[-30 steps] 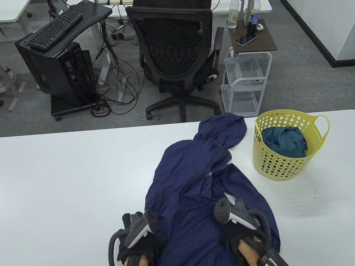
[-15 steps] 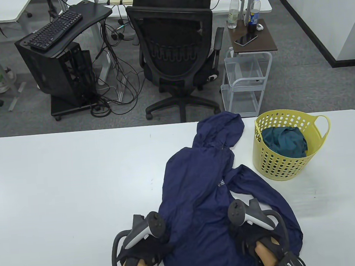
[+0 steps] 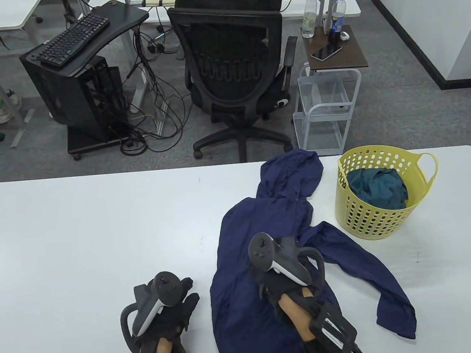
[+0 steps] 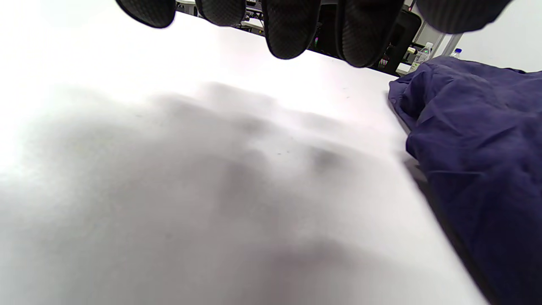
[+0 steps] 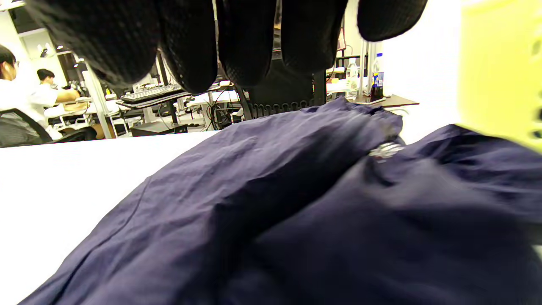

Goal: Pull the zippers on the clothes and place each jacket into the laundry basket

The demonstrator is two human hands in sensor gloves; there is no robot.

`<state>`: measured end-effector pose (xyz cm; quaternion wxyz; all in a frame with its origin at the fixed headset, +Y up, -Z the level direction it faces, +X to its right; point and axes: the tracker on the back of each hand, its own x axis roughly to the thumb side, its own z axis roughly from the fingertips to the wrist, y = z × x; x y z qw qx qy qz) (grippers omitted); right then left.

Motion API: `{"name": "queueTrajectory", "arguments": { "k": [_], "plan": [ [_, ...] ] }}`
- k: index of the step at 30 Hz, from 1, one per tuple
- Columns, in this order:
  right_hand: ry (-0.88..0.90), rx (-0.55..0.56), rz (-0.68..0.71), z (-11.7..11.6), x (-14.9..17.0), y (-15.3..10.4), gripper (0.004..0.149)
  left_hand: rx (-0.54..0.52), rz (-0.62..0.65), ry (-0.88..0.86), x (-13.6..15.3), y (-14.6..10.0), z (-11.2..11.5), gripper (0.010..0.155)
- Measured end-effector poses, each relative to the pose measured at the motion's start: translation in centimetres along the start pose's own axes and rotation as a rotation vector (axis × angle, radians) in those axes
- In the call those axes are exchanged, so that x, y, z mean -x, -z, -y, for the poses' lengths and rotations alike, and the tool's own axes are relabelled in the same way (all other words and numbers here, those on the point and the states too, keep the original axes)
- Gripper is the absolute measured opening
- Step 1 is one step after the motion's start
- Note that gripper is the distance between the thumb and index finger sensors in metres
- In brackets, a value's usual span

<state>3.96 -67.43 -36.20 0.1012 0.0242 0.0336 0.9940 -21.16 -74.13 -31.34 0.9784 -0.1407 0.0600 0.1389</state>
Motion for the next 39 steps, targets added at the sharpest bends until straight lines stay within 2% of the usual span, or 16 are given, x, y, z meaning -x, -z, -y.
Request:
{"name": "queueTrajectory", "arguments": {
  "k": [3, 7, 11, 12, 14, 16, 19, 20, 22, 25, 29, 33, 35, 37, 39],
  "plan": [
    [-0.011, -0.026, -0.029, -2.7, -0.7, 2.4, 0.059, 0.018, -0.015, -0.013, 0.4, 0.5, 0.2, 0.062],
    [0.019, -0.059, -0.064, -6.3, -0.7, 4.4, 0.068, 0.033, -0.018, -0.018, 0.5, 0.7, 0.3, 0.062],
    [0.074, -0.134, -0.085, -8.9, -0.4, 5.2, 0.08, 0.051, -0.021, -0.023, 0.4, 0.8, 0.5, 0.063],
    [0.063, -0.162, -0.096, -9.4, -0.4, 5.2, 0.083, 0.058, -0.021, -0.02, 0.3, 0.9, 0.7, 0.063],
    [-0.055, -0.146, -0.101, -9.8, -0.8, 5.1, 0.085, 0.073, -0.022, -0.014, 0.2, 1.0, 0.9, 0.063],
    [-0.18, -0.108, -0.104, -9.8, -1.2, 4.9, 0.073, 0.073, -0.02, -0.009, 0.2, 1.2, 1.1, 0.063],
    [-0.179, -0.014, -0.107, -9.1, -1.2, 4.6, 0.045, 0.084, -0.02, 0.005, 0.0, 1.2, 1.4, 0.063],
    [-0.153, -0.003, -0.105, -8.7, -0.9, 4.5, 0.038, 0.085, -0.015, 0.006, -0.1, 1.2, 1.4, 0.062],
    [-0.072, -0.051, -0.089, -7.9, -0.1, 4.3, 0.037, 0.085, -0.002, -0.005, -0.3, 1.1, 1.4, 0.062],
    [0.163, -0.059, -0.067, -5.9, 1.4, 3.3, 0.038, 0.073, 0.011, -0.032, -0.5, 0.8, 1.2, 0.062],
    [0.469, -0.007, 0.02, -3.6, 3.6, 1.1, 0.038, 0.036, 0.05, -0.094, -1.2, 0.6, 1.1, 0.06],
    [0.719, 0.025, 0.106, -3.2, 5.4, -1.0, 0.039, 0.027, 0.137, -0.253, -2.3, 0.4, 1.5, 0.064],
    [0.799, 0.029, 0.145, -3.7, 5.9, -1.6, 0.039, 0.07, 0.211, -0.358, -3.0, 0.5, 2.0, 0.073],
    [0.853, -0.009, 0.207, -4.4, 6.1, -1.9, 0.04, 0.167, 0.262, -0.471, -3.6, 0.7, 2.8, 0.077],
    [0.883, -0.066, 0.266, -5.3, 6.0, -2.2, 0.041, 0.264, 0.307, -0.609, -3.9, 1.1, 3.6, 0.069]
  ]
}}
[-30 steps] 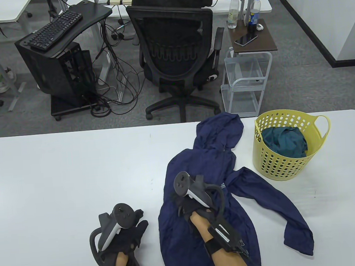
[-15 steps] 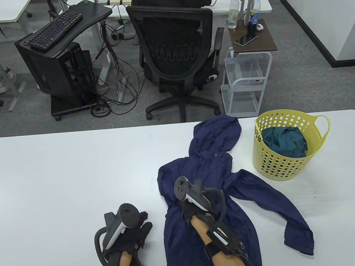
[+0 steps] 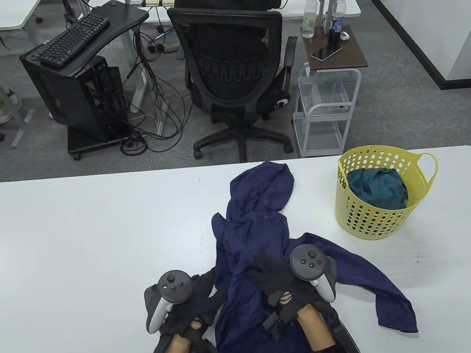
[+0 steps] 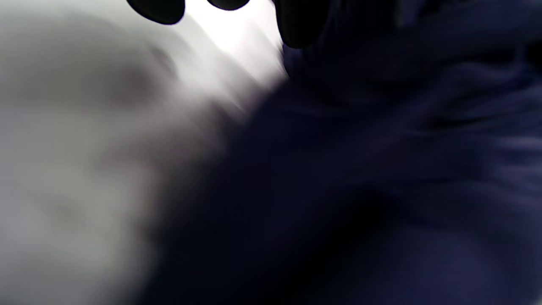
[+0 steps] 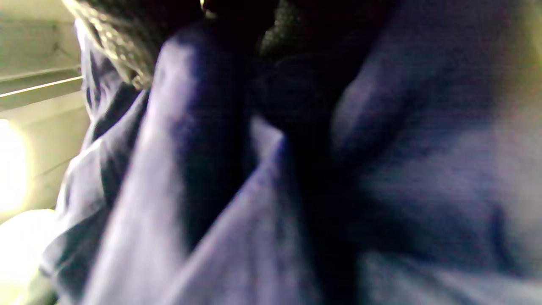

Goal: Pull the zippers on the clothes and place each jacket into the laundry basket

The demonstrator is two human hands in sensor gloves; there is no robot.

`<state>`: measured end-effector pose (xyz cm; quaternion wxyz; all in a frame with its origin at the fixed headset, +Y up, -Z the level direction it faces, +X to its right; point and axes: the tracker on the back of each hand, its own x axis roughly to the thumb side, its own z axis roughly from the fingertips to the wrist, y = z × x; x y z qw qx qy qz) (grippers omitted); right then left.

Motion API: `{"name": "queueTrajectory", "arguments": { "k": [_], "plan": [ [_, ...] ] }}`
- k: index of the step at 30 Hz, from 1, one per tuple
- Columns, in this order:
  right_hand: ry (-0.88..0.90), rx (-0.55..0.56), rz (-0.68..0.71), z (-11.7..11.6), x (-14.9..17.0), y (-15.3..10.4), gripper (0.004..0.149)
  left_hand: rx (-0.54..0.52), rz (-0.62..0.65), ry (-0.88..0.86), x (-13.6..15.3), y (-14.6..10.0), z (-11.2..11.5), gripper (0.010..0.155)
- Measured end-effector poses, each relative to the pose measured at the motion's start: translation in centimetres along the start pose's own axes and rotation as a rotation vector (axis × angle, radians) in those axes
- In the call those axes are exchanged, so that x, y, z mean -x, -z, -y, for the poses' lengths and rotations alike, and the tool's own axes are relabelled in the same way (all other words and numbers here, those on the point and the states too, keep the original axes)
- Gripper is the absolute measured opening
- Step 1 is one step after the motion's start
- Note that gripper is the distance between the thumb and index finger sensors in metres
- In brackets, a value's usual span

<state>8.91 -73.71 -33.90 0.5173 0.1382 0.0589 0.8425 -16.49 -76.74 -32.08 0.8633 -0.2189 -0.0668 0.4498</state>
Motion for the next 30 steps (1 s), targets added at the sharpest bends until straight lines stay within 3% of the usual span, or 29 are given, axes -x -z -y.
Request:
{"name": "queueTrajectory", "arguments": {
  "k": [3, 8, 13, 19, 22, 25, 30],
  "plan": [
    [-0.04, -0.006, -0.003, -0.7, 0.2, -0.5, 0.042, -0.004, -0.01, -0.204, 0.7, 0.4, 0.2, 0.046],
    [-0.507, 0.065, -0.031, -1.8, -0.2, -0.8, 0.04, 0.014, 0.003, -0.437, 2.7, 0.4, -0.8, 0.045],
    [-0.775, 0.035, -0.067, -3.7, 0.5, -0.6, 0.039, -0.02, -0.025, -0.561, 4.4, 0.2, -2.1, 0.046],
    [-0.875, -0.016, -0.114, -4.6, 1.2, -0.2, 0.039, -0.063, -0.077, -0.397, 4.5, 0.3, -2.8, 0.047],
    [-0.924, 0.0, -0.137, -4.4, 1.4, -0.2, 0.039, -0.083, -0.089, -0.24, 3.7, 0.1, -3.0, 0.058],
    [-0.918, 0.005, -0.173, -3.8, 1.9, -0.1, 0.039, 0.095, -0.09, 0.015, 2.7, -0.1, -2.7, 0.077],
    [-0.928, 0.012, -0.209, -3.0, 2.3, -0.1, 0.039, 0.2, -0.214, 0.4, 1.3, -0.7, -1.7, 0.091]
  ]
}}
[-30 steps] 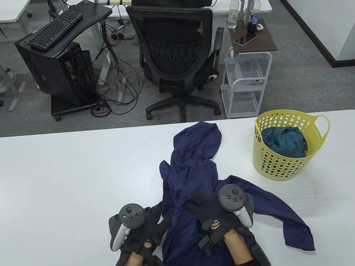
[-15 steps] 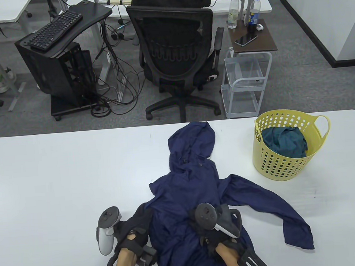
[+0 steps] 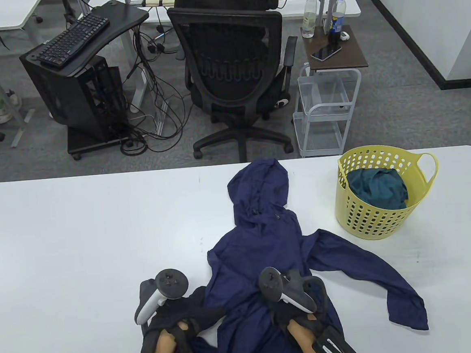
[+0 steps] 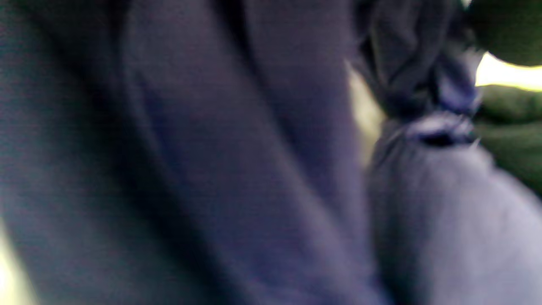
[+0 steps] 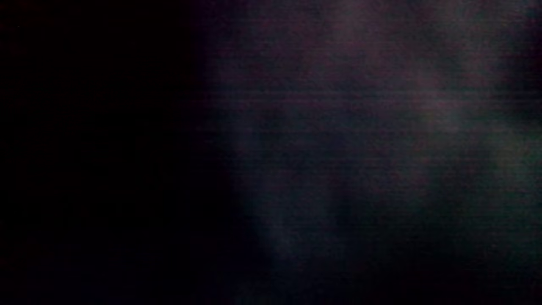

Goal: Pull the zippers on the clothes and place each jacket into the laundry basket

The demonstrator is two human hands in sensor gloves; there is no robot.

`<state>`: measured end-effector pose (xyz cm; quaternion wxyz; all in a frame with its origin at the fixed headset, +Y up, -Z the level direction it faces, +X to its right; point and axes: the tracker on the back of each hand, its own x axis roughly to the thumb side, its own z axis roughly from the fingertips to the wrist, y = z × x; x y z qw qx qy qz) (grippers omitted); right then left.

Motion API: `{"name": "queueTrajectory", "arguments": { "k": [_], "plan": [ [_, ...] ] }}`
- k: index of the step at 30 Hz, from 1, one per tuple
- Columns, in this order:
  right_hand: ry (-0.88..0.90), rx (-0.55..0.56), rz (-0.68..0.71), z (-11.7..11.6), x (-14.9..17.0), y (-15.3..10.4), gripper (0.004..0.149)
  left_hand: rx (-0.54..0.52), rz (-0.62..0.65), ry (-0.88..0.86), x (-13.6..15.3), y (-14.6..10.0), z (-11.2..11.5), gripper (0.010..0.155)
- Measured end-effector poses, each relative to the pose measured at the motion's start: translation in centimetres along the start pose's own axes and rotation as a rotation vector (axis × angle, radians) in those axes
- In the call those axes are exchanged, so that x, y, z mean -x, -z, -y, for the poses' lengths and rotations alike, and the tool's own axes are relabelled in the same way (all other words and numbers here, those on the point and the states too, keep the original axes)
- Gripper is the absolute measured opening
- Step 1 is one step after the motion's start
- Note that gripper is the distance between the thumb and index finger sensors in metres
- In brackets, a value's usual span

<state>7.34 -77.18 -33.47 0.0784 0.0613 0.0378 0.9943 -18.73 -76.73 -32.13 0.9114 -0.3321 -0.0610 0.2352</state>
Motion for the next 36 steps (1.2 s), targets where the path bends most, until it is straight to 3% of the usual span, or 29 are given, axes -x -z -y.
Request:
{"name": "queueTrajectory", "arguments": {
  "k": [5, 8, 9, 11, 15, 19, 22, 25, 29, 30, 36],
  "plan": [
    [0.005, -0.006, -0.008, 0.1, 0.5, 0.0, 0.039, -0.014, -0.106, 0.203, -1.1, -0.5, 0.2, 0.083],
    [-0.006, -0.012, 0.003, 0.4, 0.3, -0.4, 0.04, -0.085, -0.097, 0.197, -1.2, -0.8, 0.1, 0.068],
    [-0.003, 0.001, 0.005, 0.6, 0.2, -0.5, 0.047, -0.095, -0.093, 0.186, -1.2, -0.9, 0.0, 0.063],
    [0.088, 0.074, 0.066, 1.7, -0.7, -1.3, 0.066, -0.134, -0.055, 0.115, -1.0, -1.1, -0.3, 0.06],
    [0.252, 0.121, 0.224, 3.0, -3.5, -2.6, 0.077, -0.19, 0.026, -0.087, -0.5, -1.4, -0.8, 0.059],
    [0.067, 0.102, 0.234, 1.6, -6.3, -2.7, 0.085, -0.162, 0.117, -0.265, -0.5, -1.6, -0.6, 0.061],
    [-0.048, 0.143, 0.169, 0.6, -7.2, -2.3, 0.072, -0.123, 0.131, -0.303, -0.7, -1.4, -0.2, 0.064],
    [-0.079, 0.163, 0.139, 0.0, -7.0, -1.9, 0.053, -0.14, 0.056, -0.18, -1.0, -1.4, -0.1, 0.073],
    [-0.081, 0.111, 0.142, -0.6, -6.3, -1.5, 0.05, -0.246, -0.219, 0.257, -2.3, -1.8, 0.0, 0.087],
    [-0.089, 0.093, 0.144, -0.7, -6.3, -1.5, 0.049, -0.268, -0.285, 0.352, -2.6, -1.8, 0.1, 0.087],
    [-0.115, 0.021, 0.121, -1.0, -5.5, -1.5, 0.046, -0.404, -0.497, 0.512, -2.9, -1.0, 0.5, 0.072]
  ]
}}
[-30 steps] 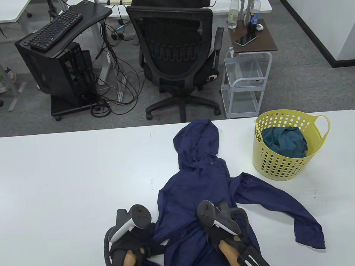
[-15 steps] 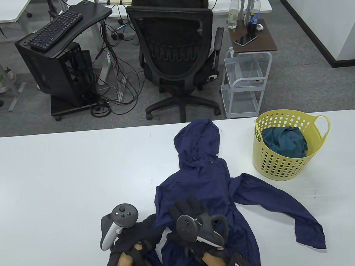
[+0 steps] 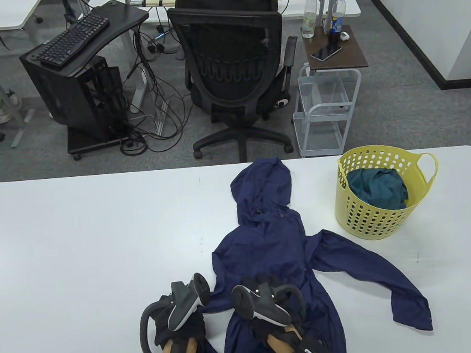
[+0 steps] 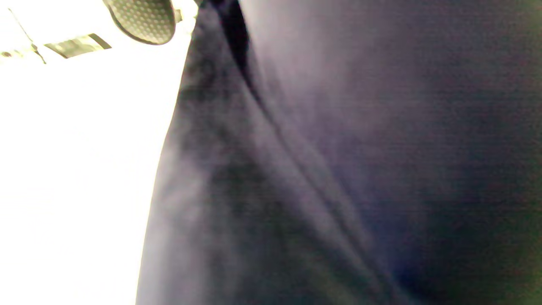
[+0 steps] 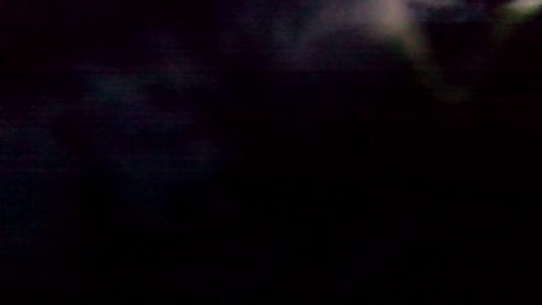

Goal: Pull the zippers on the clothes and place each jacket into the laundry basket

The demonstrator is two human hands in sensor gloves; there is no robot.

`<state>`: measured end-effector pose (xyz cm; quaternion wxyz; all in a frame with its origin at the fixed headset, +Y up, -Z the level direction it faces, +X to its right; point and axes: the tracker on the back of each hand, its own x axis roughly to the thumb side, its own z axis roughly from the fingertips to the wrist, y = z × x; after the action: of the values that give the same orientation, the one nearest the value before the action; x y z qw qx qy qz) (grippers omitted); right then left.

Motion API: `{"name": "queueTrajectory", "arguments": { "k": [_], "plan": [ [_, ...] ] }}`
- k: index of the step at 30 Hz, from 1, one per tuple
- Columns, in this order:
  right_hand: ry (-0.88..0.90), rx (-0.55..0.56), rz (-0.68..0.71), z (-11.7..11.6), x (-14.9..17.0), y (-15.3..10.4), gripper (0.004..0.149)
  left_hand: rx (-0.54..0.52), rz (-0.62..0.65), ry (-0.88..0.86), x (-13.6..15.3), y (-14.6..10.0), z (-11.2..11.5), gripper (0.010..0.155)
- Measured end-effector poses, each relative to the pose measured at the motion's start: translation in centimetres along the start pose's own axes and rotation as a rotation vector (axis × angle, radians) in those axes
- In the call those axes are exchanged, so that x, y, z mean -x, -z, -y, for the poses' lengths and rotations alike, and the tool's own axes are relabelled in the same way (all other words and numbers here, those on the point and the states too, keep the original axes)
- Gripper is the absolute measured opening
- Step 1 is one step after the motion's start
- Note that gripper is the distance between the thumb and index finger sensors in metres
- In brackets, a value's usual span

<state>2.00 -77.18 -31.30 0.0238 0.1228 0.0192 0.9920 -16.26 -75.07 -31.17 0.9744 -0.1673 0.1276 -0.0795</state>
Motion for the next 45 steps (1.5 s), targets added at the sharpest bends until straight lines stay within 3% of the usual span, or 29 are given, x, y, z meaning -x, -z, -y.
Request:
{"name": "queueTrajectory", "arguments": {
  "k": [7, 16, 20, 27, 33, 36, 38, 42, 45],
  "plan": [
    [0.03, -0.049, -0.042, -0.3, 1.0, 0.3, 0.049, 0.155, 0.049, -0.045, 1.6, 1.2, 0.2, 0.066],
    [0.019, -0.038, -0.088, -0.2, 1.1, 0.8, 0.044, 0.092, -0.02, -0.02, 6.3, 0.4, -1.9, 0.059],
    [0.025, -0.037, -0.105, -0.2, 1.8, 0.6, 0.044, 0.078, -0.105, -0.03, 10.2, 0.7, -1.9, 0.05],
    [0.034, -0.059, -0.079, -0.4, 2.1, 0.4, 0.047, 0.113, -0.261, -0.154, 18.8, 0.6, -1.9, 0.05],
    [0.032, -0.065, -0.065, -0.4, 1.9, 0.4, 0.052, 0.188, -0.426, -0.018, 22.5, 0.5, -0.7, 0.06],
    [0.059, -0.084, -0.051, -0.4, 2.2, 0.3, 0.06, 0.318, -0.374, -0.012, 22.4, 0.6, 0.3, 0.076],
    [0.078, -0.115, -0.04, -0.3, 2.3, 0.3, 0.064, 0.332, -0.307, -0.06, 21.6, 0.6, 0.3, 0.083],
    [0.147, -0.173, -0.015, 1.2, 2.7, 0.1, 0.07, 0.262, -0.189, -0.091, 17.8, 0.0, -1.3, 0.085],
    [0.271, -0.132, -0.012, 4.0, 4.4, -0.5, 0.068, 0.119, -0.077, -0.147, 13.3, -0.9, -3.3, 0.078]
  ]
}}
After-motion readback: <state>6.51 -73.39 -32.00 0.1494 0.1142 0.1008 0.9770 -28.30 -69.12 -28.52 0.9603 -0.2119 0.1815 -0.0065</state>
